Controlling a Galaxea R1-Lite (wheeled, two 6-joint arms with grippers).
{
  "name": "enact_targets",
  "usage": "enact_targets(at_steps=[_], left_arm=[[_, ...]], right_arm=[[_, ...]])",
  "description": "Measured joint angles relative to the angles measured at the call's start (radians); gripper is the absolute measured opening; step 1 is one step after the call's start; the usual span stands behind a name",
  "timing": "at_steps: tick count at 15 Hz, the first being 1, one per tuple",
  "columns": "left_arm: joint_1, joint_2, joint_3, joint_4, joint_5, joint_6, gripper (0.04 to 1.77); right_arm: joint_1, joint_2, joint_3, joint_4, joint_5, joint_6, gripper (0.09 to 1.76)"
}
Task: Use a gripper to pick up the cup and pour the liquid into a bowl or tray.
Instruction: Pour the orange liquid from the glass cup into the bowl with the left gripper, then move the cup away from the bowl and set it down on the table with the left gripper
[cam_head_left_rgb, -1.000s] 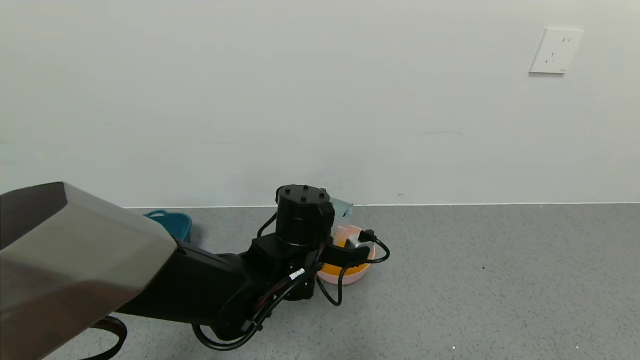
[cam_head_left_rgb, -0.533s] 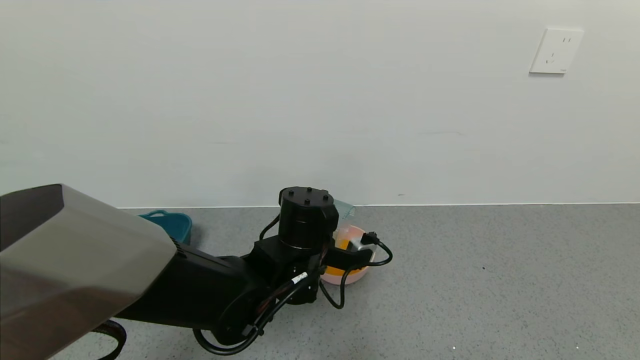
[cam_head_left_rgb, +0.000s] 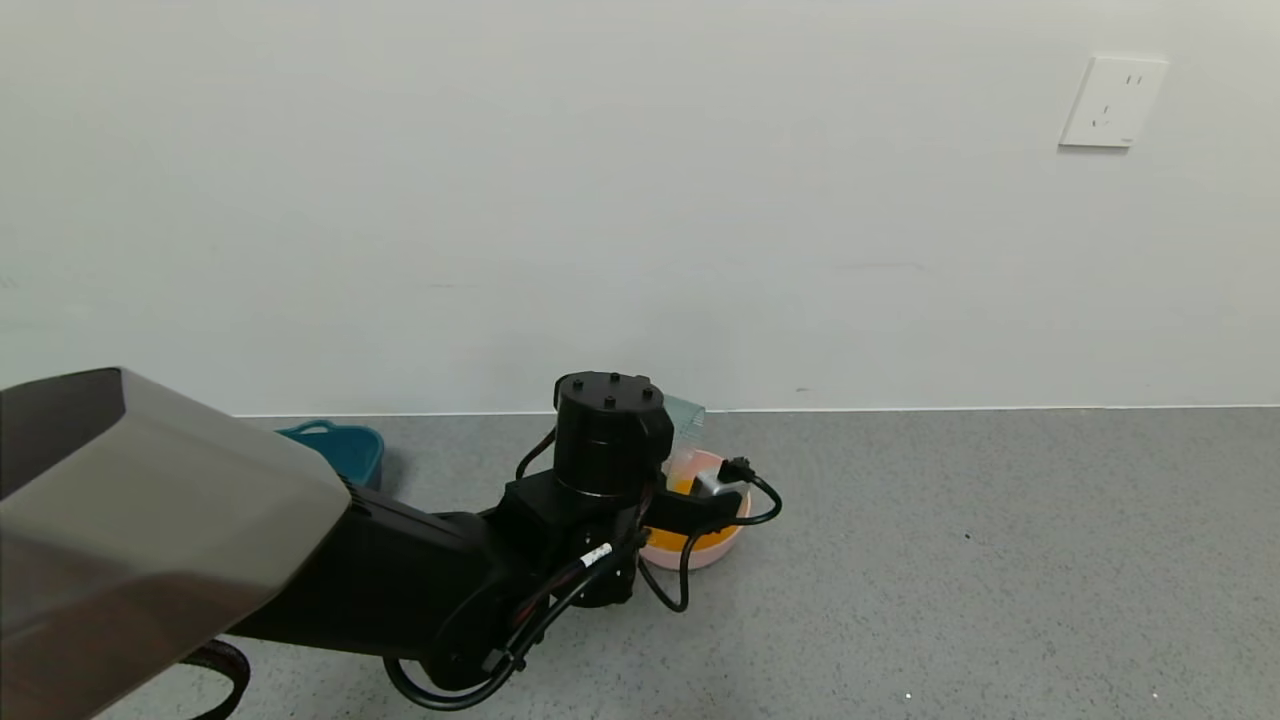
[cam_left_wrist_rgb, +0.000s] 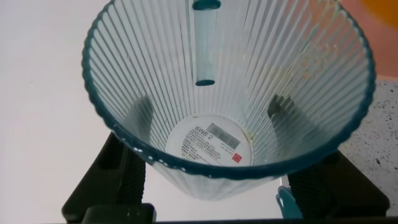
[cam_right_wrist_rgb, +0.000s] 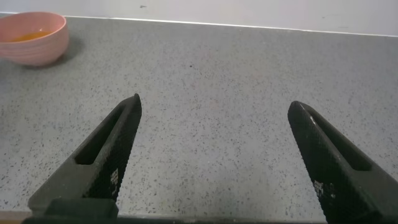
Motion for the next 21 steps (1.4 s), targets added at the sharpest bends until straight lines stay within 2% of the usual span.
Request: enact_targets(at_steps=[2, 4, 9, 12, 15, 21], left_arm=[[0.005, -0.005, 0.001, -0.015, 0.001, -0.024, 1.28], [0.014, -0.01, -0.002, -0.02, 0.0, -0.087, 1.28], [0.037, -0.046, 0.014, 0.004, 0.002, -0.322, 1.28], [0.077, -0.081, 0.037, 0.076, -0.015, -0.486, 1.28], [0.138, -0.106, 0.061, 0.096, -0.088, -0.621, 1.28], [0.261, -0.138, 0.191, 0.046, -0.251, -0.787, 1.28]], right_arm=[[0.0, 0.0, 0.0, 0.0, 0.0, 0.0, 1.71], [0.0, 0.0, 0.0, 0.0, 0.0, 0.0, 1.71], [0.0, 0.0, 0.0, 0.0, 0.0, 0.0, 1.71], [0.0, 0.0, 0.0, 0.0, 0.0, 0.0, 1.71], [0.0, 0.0, 0.0, 0.0, 0.0, 0.0, 1.71], [0.0, 0.0, 0.0, 0.0, 0.0, 0.001, 1.71]])
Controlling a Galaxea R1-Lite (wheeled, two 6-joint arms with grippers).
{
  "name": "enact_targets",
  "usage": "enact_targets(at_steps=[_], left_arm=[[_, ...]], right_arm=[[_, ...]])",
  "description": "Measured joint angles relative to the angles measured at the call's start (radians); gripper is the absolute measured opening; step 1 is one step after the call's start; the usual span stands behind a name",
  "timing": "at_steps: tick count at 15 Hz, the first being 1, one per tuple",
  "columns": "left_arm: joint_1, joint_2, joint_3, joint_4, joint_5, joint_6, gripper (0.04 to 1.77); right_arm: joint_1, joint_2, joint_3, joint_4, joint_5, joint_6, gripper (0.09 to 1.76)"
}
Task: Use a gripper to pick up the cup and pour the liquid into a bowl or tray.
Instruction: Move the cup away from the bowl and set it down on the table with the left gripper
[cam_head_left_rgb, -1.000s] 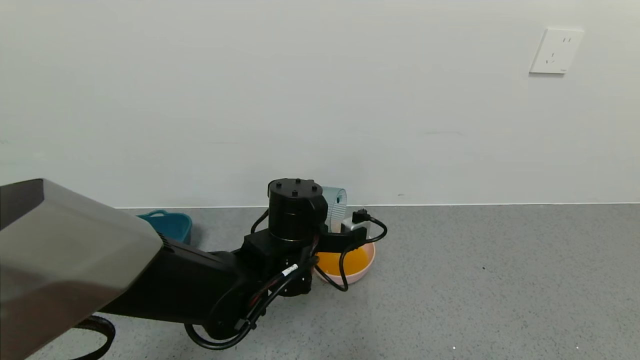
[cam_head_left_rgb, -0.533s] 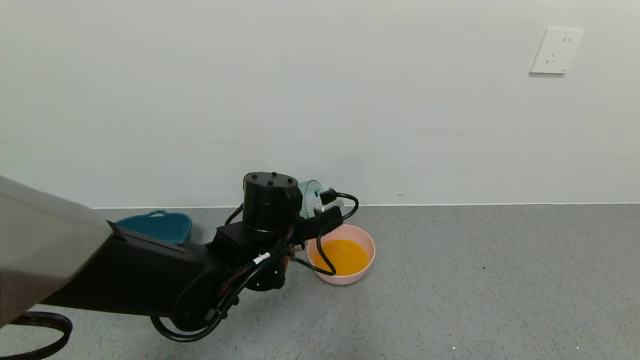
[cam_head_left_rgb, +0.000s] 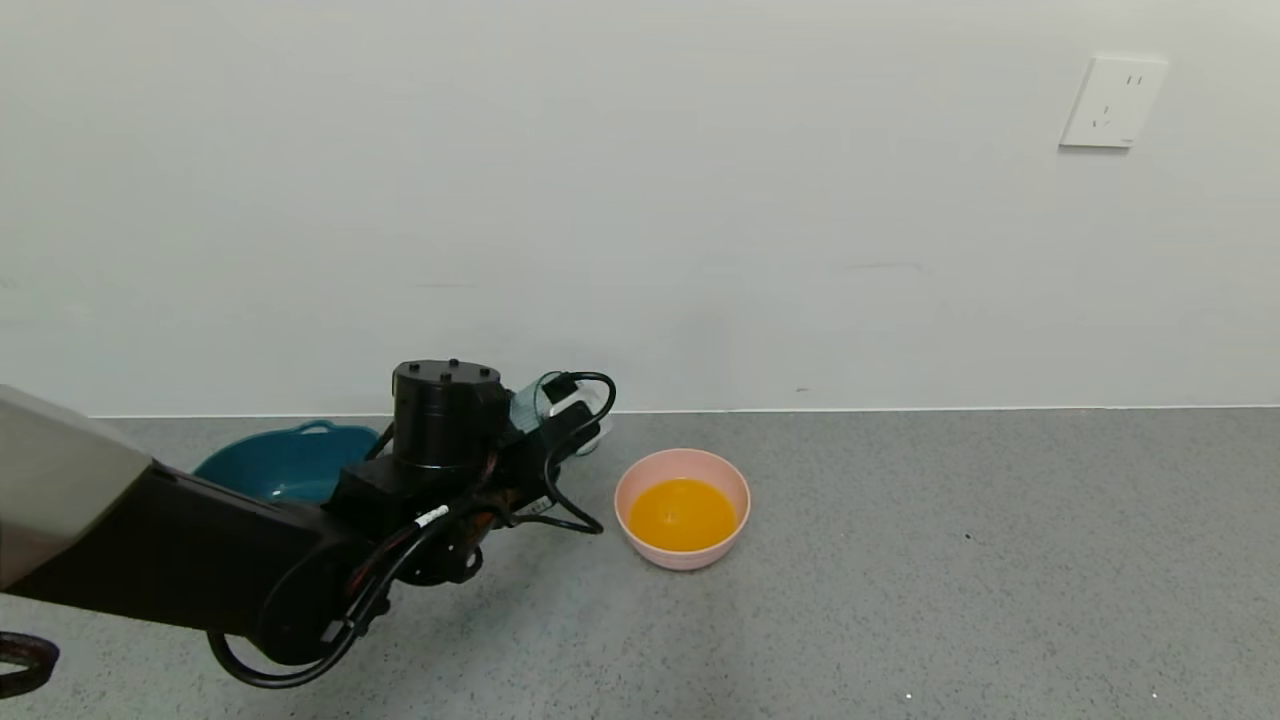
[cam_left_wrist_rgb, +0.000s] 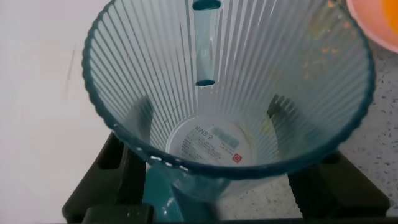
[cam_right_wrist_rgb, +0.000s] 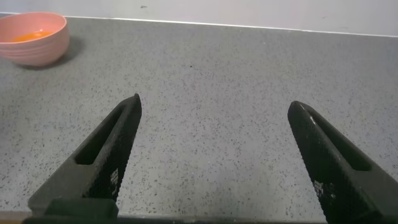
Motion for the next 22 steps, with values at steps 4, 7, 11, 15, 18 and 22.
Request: enact_targets(at_steps=[4, 7, 11, 15, 18, 22], left_arm=[[0.096, -0.003, 0.053, -0.089, -0.121, -0.081, 1.28], [0.133, -0.008, 0.063, -0.1, -0.153, -0.189, 1.28], [0.153, -0.015, 0.069, -0.095, -0.249, -0.339, 1.28], [0.176, -0.022, 0.082, -0.118, -0.324, -0.505, 1.28], [0.204, -0.019, 0.13, -0.208, -0.389, -0.541, 1.28], [0.281, 0.01, 0.198, -0.316, -0.517, -0.608, 1.28]], right_arm=[[0.0, 0.0, 0.0, 0.0, 0.0, -0.001, 1.71], [0.0, 0.0, 0.0, 0.0, 0.0, -0.001, 1.71], [0.0, 0.0, 0.0, 0.0, 0.0, 0.0, 1.71], [0.0, 0.0, 0.0, 0.0, 0.0, 0.0, 1.71], [0.0, 0.0, 0.0, 0.0, 0.0, 0.0, 1.71], [0.0, 0.0, 0.0, 0.0, 0.0, -0.001, 1.71]])
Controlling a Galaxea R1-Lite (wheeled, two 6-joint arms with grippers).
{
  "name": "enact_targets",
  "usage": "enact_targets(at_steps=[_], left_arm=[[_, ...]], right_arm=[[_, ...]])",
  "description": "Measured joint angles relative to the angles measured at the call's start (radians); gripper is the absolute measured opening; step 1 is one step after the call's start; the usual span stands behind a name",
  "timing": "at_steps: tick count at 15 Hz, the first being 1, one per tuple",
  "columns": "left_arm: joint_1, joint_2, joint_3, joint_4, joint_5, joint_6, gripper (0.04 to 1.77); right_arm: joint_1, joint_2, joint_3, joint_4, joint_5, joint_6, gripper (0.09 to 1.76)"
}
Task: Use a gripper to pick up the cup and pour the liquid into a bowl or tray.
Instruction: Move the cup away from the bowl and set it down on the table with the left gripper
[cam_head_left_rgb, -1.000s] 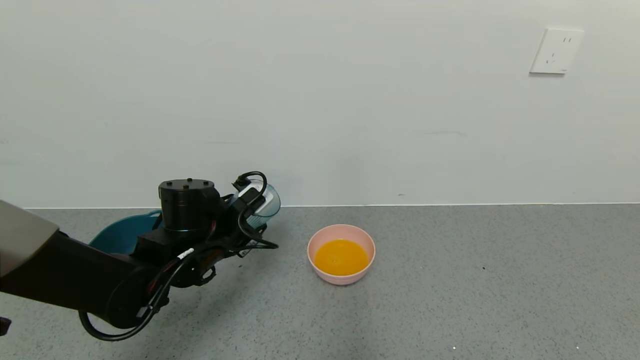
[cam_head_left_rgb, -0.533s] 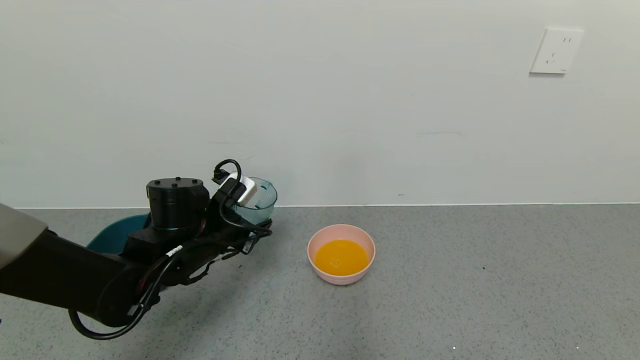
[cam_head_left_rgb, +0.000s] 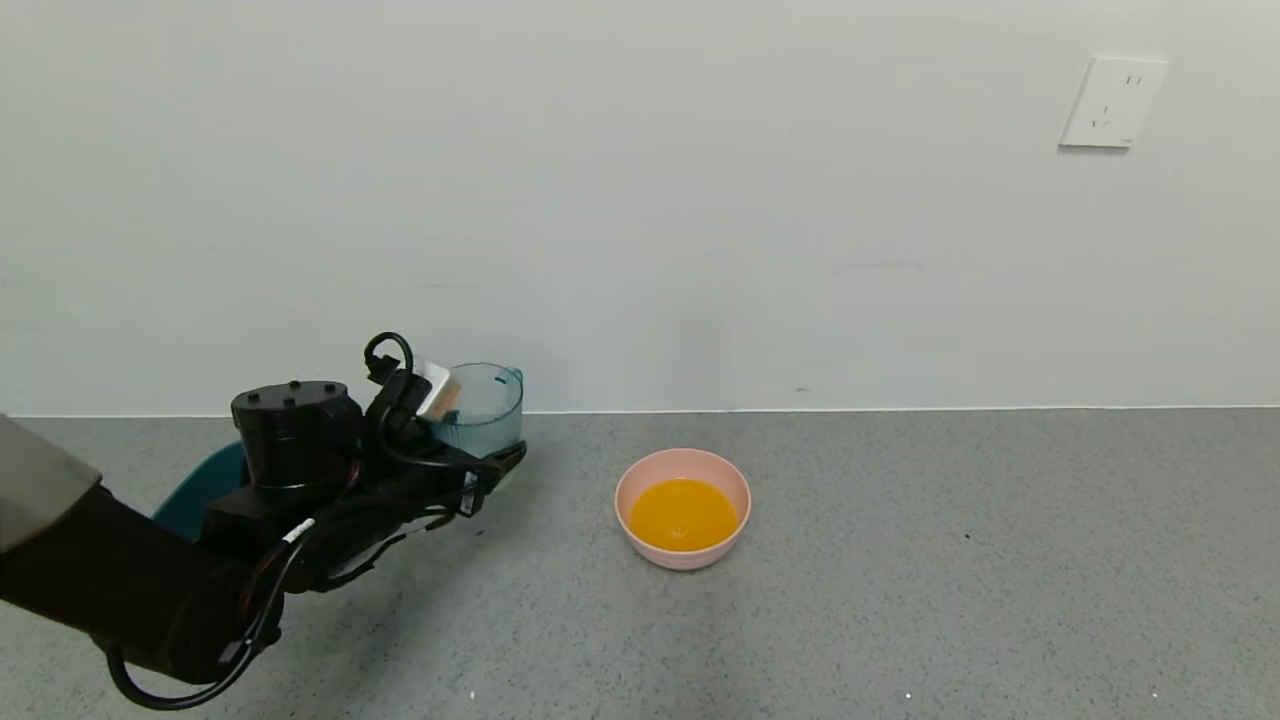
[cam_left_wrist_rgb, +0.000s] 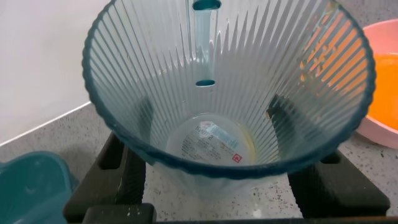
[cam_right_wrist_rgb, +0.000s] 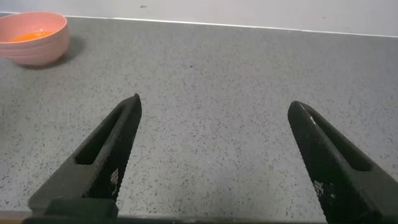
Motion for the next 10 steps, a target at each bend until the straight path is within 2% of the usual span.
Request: enact_targets(at_steps=[2, 5, 10], left_arm=[[0.018, 0.023, 0.008, -0.042, -0.025, -0.035, 1.28], [0.026, 0.076, -0.006, -0.11, -0.029, -0.067, 1.28], [0.028, 0.173, -0.09, -0.12, -0.03, -0.104, 1.28]], right_arm=[[0.0, 0.0, 0.0, 0.0, 0.0, 0.0, 1.71], [0.0, 0.0, 0.0, 0.0, 0.0, 0.0, 1.71], [0.0, 0.0, 0.0, 0.0, 0.0, 0.0, 1.71]])
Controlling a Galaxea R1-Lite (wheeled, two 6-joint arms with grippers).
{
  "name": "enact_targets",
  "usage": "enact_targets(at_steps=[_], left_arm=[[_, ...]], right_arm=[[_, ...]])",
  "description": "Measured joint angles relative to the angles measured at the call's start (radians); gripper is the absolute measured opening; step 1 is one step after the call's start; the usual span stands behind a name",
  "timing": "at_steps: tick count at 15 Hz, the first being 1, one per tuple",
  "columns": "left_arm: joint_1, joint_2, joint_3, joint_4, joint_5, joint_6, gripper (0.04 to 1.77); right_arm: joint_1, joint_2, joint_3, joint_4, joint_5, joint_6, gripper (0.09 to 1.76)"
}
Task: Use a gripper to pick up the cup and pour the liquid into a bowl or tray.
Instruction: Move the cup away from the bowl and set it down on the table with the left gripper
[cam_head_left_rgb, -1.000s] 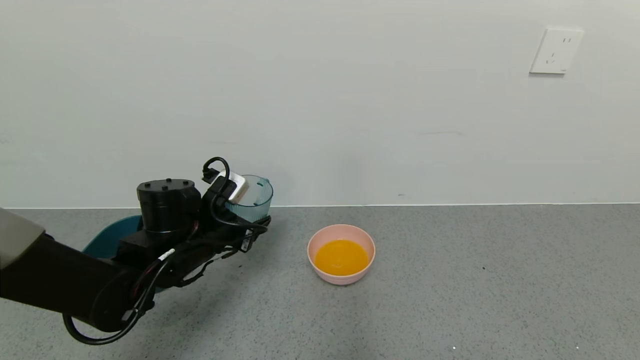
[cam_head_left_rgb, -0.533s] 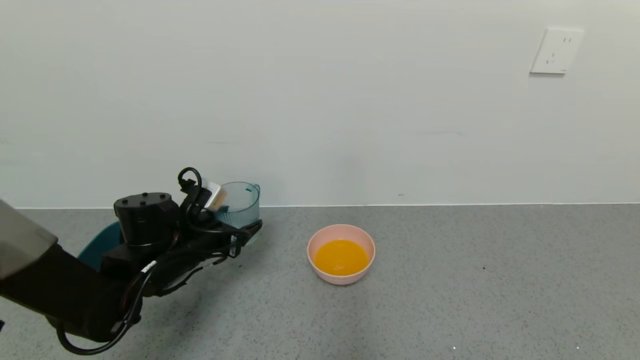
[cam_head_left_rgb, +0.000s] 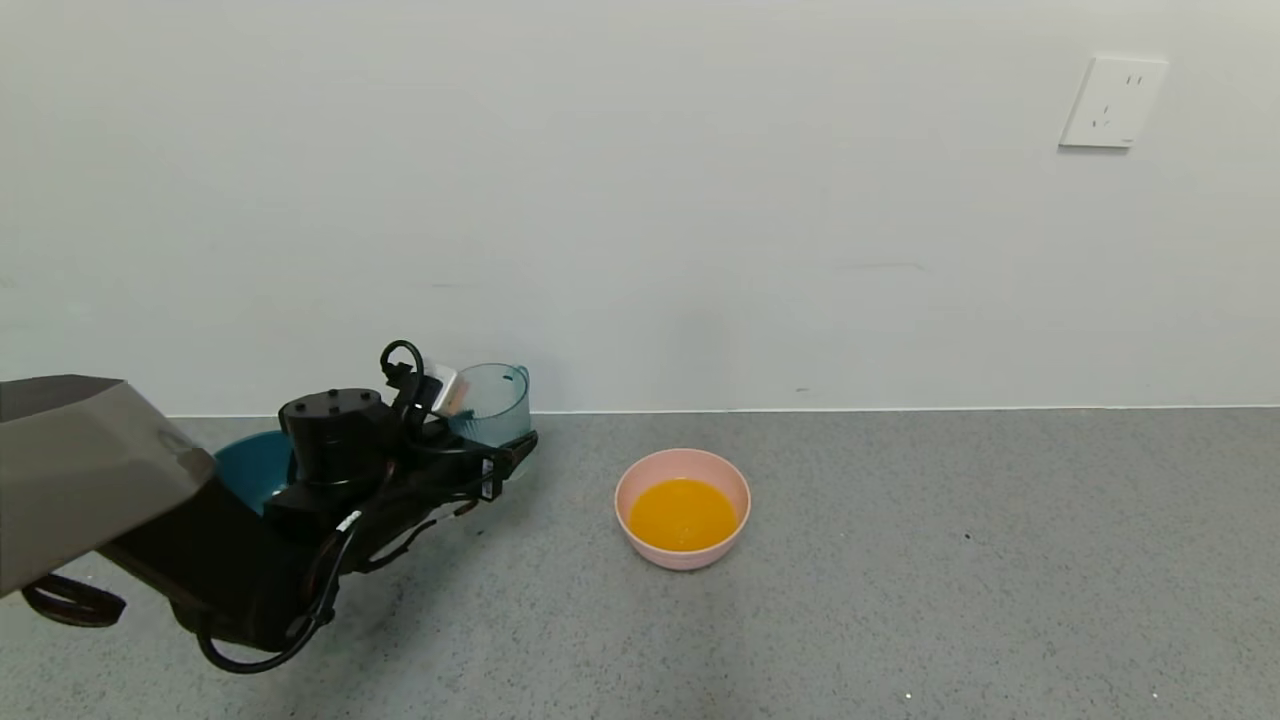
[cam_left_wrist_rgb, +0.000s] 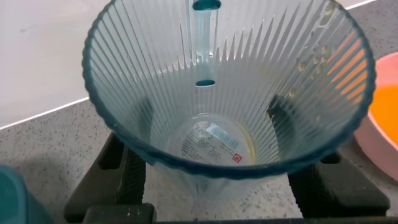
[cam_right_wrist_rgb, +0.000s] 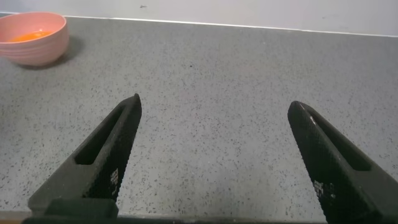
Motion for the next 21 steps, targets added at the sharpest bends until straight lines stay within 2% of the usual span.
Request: enact_targets(at_steps=[5, 10, 21], left_arm=[[-0.004, 0.099, -0.096, 0.001, -0.002, -0.038, 1.28], [-0.01, 0.168, -0.141, -0.002, -0.02, -0.045, 1.28], [-0.019, 0.246, -0.162, -0.005, -0.054, -0.063, 1.28]], right_arm=[[0.0, 0.0, 0.0, 0.0, 0.0, 0.0, 1.71], [0.0, 0.0, 0.0, 0.0, 0.0, 0.0, 1.71], [0.0, 0.0, 0.0, 0.0, 0.0, 0.0, 1.71]])
